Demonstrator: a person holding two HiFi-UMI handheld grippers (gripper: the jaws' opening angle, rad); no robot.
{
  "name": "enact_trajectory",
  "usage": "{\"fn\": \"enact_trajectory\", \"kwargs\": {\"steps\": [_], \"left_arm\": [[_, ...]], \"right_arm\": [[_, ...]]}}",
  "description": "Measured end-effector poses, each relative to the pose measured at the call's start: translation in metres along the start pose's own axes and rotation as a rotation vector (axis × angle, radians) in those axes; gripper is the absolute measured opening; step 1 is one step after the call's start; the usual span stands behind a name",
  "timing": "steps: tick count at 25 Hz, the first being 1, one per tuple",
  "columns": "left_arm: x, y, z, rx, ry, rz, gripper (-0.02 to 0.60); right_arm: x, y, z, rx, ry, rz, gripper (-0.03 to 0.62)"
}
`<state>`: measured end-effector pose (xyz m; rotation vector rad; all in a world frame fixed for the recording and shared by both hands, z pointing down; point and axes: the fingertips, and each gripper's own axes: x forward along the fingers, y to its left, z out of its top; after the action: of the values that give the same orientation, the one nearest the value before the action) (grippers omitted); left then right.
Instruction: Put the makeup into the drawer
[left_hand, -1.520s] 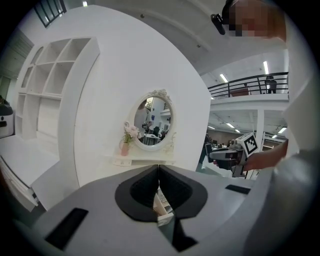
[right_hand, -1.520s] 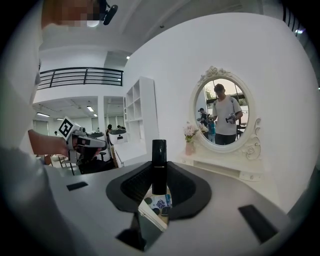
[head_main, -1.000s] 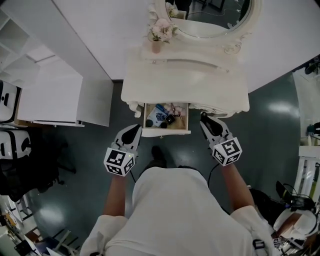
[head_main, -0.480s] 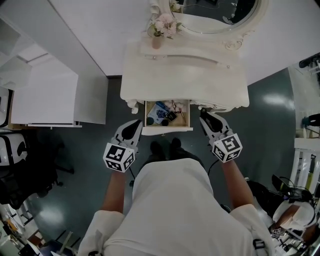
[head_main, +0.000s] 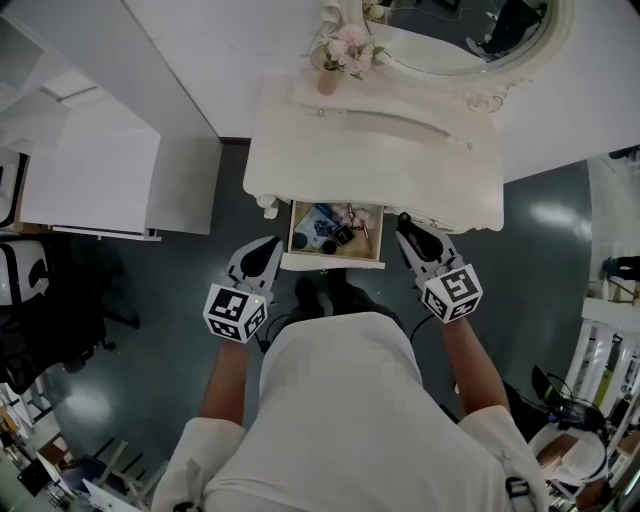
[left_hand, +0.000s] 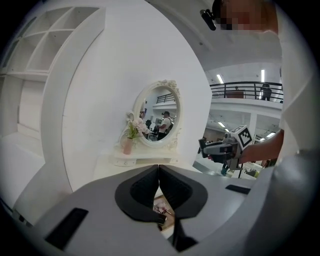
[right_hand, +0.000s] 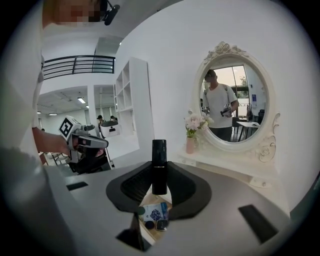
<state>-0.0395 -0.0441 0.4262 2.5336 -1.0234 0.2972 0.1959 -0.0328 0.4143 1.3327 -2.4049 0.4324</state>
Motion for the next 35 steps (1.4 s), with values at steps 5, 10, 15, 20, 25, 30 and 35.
{"fn": "enact_trajectory", "kwargs": {"steps": [5,10,15,20,25,30,35], "left_arm": [[0.013,0.003,-0.001,-0.022,0.006,0.039,0.017],[0.029,0.008,-0.005,-0.039,0.015,0.094,0.017],[0.043,0.011,-0.017,-0.071,0.034,0.158,0.017],[0.054,0.015,-0.029,-0.104,0.051,0.221,0.017],[0.06,0.017,-0.04,-0.146,0.056,0.275,0.017],[0.064,0.023,-0.052,-0.189,0.057,0.322,0.017],[0.067,0.027,-0.065,-0.215,0.068,0.352,0.017]], "right_arm": [[0.021,-0.014,0.002,-0.019,0.027,0.06,0.103],[0.048,-0.027,-0.01,-0.025,0.089,0.132,0.103],[0.081,-0.034,-0.028,-0.04,0.167,0.224,0.103],[0.113,-0.035,-0.054,-0.055,0.247,0.317,0.103],[0.137,-0.028,-0.078,-0.076,0.324,0.402,0.103],[0.157,-0.015,-0.105,-0.09,0.4,0.492,0.103],[0.175,0.001,-0.134,-0.109,0.471,0.553,0.103]]}}
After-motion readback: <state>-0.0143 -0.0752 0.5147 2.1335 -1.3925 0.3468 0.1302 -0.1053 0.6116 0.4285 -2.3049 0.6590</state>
